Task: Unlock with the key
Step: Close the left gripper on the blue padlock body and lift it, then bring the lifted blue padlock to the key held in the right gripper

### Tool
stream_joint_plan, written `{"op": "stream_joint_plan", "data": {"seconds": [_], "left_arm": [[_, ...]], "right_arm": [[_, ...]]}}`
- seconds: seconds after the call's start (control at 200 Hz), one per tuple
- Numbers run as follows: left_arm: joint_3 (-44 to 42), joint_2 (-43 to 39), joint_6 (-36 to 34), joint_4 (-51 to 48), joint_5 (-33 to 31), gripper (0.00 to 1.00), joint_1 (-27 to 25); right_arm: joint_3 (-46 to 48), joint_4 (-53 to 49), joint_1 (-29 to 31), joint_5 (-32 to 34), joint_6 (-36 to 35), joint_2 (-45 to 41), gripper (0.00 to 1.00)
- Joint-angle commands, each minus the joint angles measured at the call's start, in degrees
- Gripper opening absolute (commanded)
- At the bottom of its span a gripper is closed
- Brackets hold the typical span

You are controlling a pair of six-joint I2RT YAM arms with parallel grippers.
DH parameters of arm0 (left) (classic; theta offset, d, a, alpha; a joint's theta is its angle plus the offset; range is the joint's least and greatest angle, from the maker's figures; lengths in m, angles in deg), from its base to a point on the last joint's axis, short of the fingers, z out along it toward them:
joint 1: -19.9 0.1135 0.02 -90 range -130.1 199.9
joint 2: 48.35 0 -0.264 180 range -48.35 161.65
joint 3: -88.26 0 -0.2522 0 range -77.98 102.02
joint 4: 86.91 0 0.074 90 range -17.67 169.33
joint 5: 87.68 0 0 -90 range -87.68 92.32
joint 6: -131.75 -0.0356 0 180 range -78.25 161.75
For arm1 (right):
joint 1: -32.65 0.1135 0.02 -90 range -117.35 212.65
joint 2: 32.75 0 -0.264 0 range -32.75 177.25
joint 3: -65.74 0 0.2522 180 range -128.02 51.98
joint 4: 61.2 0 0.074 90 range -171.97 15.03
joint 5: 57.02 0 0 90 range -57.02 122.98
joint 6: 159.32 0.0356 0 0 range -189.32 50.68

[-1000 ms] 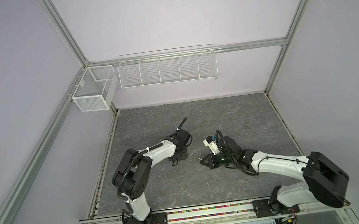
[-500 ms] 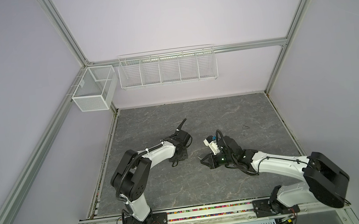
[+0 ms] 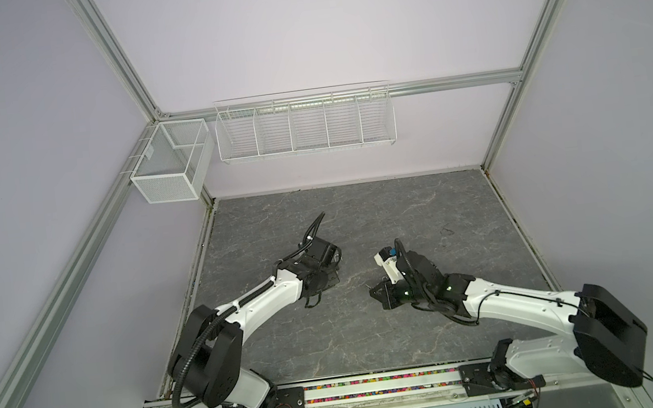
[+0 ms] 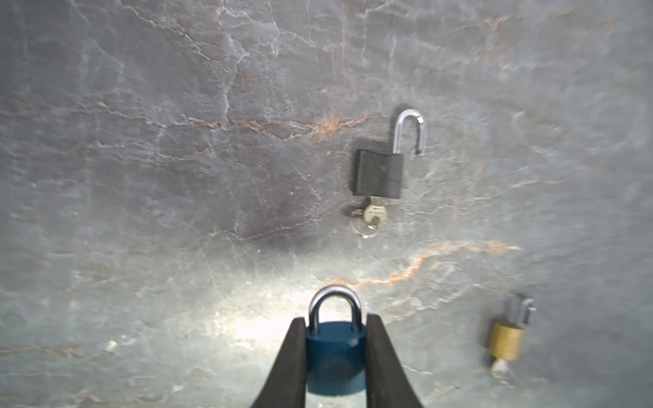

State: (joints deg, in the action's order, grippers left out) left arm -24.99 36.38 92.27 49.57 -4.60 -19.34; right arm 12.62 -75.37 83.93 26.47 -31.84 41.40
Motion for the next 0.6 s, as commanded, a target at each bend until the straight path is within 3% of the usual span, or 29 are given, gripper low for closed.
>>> {"op": "stream_joint_plan", "data": {"seconds": [0.0, 0.32, 0.595], "left_arm": [[-2.4, -3.4, 8.7, 4.1, 3.0, 0.00, -0.8], [-5.3, -10.4, 15.8, 7.7, 6.1, 0.00, -1.1], [-10.0, -17.0, 19.2, 12.4, 5.8, 0.00, -1.1]], "right_arm": [[-2.2, -1.1, 3.1, 6.8, 1.8, 0.5, 0.06], [-8.8, 1.5, 9.6, 12.8, 4.4, 8.2, 0.07], [-10.7, 5.4, 10.7, 14.0, 7.8, 14.0, 0.06]]}}
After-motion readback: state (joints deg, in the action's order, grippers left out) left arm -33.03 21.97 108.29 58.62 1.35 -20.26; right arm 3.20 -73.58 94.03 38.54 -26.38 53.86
